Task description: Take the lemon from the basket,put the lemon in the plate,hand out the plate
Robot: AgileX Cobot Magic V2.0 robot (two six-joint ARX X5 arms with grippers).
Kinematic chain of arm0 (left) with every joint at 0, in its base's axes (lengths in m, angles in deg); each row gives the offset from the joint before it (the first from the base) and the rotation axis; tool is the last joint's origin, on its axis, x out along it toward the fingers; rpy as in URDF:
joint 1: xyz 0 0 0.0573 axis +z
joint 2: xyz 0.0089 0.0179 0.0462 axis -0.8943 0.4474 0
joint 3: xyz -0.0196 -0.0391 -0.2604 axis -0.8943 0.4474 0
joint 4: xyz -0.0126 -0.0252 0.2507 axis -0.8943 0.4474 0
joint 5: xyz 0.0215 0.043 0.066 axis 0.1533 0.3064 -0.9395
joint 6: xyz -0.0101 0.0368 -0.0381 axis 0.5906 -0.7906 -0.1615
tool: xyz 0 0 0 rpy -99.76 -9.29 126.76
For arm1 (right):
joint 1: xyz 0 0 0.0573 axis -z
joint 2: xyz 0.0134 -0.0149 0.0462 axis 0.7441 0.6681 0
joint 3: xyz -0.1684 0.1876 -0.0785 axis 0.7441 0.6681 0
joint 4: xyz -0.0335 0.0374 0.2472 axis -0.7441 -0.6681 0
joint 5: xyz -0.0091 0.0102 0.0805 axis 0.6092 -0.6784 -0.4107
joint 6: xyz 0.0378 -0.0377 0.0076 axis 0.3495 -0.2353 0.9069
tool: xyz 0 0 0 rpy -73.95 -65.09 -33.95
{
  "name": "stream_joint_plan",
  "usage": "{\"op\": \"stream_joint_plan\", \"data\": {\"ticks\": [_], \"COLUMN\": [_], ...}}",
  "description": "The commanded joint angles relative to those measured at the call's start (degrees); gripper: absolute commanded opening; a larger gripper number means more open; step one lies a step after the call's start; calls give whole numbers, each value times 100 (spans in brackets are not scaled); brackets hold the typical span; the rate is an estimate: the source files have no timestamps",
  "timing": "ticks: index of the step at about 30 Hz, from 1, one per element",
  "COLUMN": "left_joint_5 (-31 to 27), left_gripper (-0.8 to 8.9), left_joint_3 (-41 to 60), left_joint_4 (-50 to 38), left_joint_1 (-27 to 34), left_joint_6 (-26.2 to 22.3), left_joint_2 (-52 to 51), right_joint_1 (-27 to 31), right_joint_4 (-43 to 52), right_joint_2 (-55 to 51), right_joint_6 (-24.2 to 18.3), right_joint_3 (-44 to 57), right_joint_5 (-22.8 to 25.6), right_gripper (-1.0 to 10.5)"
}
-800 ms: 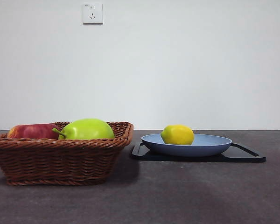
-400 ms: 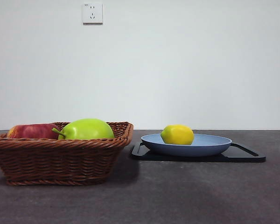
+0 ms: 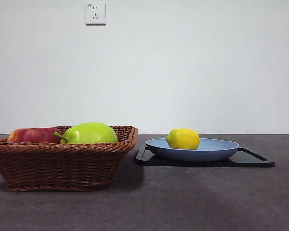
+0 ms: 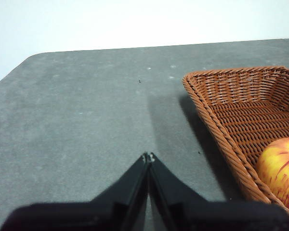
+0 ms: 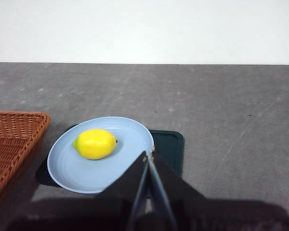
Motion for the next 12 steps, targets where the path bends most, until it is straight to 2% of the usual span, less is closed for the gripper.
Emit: {"op": "stream_joint_plan", "data": {"ticks": [1,4,6,9,12], "left_joint_5": [39,39,39,39,39], "left_gripper": [8,8,8,8,8], "left_joint_3": [37,37,37,37,37], "left_joint_4": [-9,-9,-9,-9,-9], "left_joint_1": [13,13,13,13,13], "left_joint_6": [33,35,35,35,33], "left_joint_2": [-13,-13,-13,-13,-13], "right_joint_1": [-39,-39,-26,162,640], "right_joint_4": [55,57,4,-46,149], "right_joint_2": [0,-2,-87,-422,-837], "right_joint_6": [79,15,-557,-813,-826], "right_joint_3": [-17,-17,-17,107,468], "right_joint_5": [35,35,37,-46,-669], "right_gripper": [4,4,4,4,4]}}
